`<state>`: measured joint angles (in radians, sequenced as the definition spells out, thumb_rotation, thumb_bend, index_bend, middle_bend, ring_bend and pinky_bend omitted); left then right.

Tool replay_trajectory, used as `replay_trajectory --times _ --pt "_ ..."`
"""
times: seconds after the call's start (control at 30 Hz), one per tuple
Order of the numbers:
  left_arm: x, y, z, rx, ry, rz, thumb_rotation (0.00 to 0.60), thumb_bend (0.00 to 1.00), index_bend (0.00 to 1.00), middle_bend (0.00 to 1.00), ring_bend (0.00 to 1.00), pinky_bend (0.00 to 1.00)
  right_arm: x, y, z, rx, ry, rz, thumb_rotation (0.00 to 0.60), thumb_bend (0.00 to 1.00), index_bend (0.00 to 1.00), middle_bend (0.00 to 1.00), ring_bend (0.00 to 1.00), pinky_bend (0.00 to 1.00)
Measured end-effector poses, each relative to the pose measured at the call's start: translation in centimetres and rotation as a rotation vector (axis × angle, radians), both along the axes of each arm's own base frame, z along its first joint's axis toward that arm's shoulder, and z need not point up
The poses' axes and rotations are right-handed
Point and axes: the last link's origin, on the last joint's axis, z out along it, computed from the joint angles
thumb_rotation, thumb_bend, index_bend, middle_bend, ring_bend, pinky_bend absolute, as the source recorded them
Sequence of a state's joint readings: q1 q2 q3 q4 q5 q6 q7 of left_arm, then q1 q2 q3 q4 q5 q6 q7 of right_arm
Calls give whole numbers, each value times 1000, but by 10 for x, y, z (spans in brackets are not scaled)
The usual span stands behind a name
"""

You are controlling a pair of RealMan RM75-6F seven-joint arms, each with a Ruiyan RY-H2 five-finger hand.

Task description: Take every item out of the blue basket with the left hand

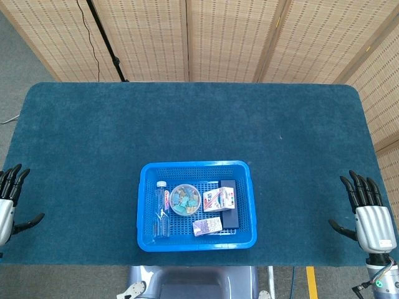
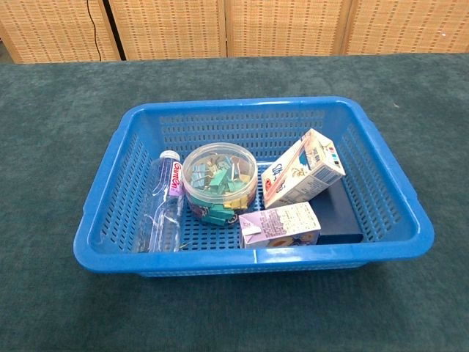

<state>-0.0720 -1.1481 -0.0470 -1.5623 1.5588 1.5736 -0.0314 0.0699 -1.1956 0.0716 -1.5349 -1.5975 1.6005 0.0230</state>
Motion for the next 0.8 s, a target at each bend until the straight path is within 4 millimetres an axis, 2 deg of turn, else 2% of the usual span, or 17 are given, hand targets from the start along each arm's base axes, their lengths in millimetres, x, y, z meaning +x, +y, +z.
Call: replay_trajectory --times 0.33,0.47,0.67,0.8 --pt "0 -1 -2 -33 -12 -10 600 0 0 0 0 0 2 1 -1 19 8 -10 600 0 0 0 0 0" --pt "8 -3 -7 -99 -35 -55 600 0 0 0 0 0 4 1 -1 20 16 -4 600 0 0 0 0 0" --pt "42 4 -15 -187 -8 -185 600 0 0 0 0 0 5 2 -2 39 6 -6 600 0 0 0 0 0" --pt "77 15 -23 -271 -4 -264 600 0 0 0 0 0 6 4 -3 54 9 2 600 0 0 0 0 0"
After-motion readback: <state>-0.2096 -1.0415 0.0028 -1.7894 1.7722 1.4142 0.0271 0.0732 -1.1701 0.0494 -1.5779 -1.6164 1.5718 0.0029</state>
